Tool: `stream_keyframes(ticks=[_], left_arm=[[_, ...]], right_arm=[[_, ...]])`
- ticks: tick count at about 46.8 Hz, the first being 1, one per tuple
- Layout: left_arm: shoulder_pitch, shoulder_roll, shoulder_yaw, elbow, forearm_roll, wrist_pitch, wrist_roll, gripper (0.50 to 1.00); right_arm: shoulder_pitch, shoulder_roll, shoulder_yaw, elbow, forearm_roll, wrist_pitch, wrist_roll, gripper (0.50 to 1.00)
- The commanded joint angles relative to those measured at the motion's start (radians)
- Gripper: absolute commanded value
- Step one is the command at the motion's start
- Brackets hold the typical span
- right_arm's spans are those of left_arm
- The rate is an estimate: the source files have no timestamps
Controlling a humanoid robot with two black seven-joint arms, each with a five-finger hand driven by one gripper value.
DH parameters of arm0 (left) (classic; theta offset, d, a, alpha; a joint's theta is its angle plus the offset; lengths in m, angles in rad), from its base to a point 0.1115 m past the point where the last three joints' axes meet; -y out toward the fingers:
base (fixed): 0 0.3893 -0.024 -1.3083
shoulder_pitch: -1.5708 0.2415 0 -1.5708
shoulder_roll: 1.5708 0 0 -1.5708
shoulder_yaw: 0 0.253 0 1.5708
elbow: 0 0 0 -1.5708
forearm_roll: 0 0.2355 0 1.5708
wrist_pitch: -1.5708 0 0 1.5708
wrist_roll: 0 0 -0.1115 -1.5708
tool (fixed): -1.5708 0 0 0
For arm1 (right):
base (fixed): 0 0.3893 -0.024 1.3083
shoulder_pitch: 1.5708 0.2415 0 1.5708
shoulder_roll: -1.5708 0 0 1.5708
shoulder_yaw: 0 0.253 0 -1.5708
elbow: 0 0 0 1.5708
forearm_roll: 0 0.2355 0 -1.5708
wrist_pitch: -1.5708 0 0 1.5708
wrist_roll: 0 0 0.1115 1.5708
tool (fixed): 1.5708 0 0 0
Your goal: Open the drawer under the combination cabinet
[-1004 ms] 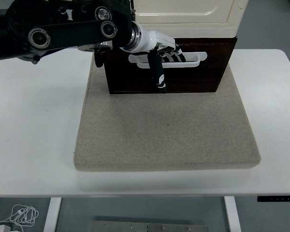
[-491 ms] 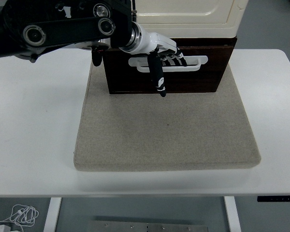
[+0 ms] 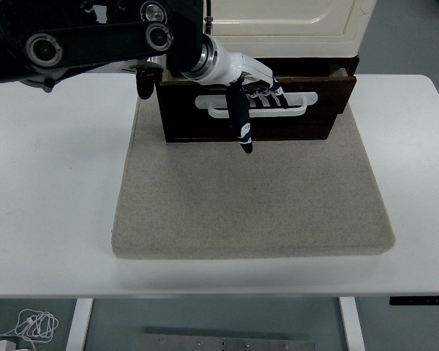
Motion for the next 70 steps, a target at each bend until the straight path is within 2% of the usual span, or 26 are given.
stream_keyframes(ticks=[1,43,70], left_arm=[[-0.002,0.001,0.000,0.000,0.000,-0.003,0.000,1.000],[-0.015,0.018,-0.009,-0.026,-0.023,-0.037,0.000,1.000],[-0.026,0.025,-0.034,-0.026,-0.077,-0.104,0.000,1.000]], right_arm=[[0.000,0.000,0.000,0.000,0.000,0.000,0.000,0.926],[0.000,0.000,0.000,0.000,0.000,0.000,0.000,0.926],[0.000,0.000,0.000,0.000,0.000,0.000,0.000,0.926]])
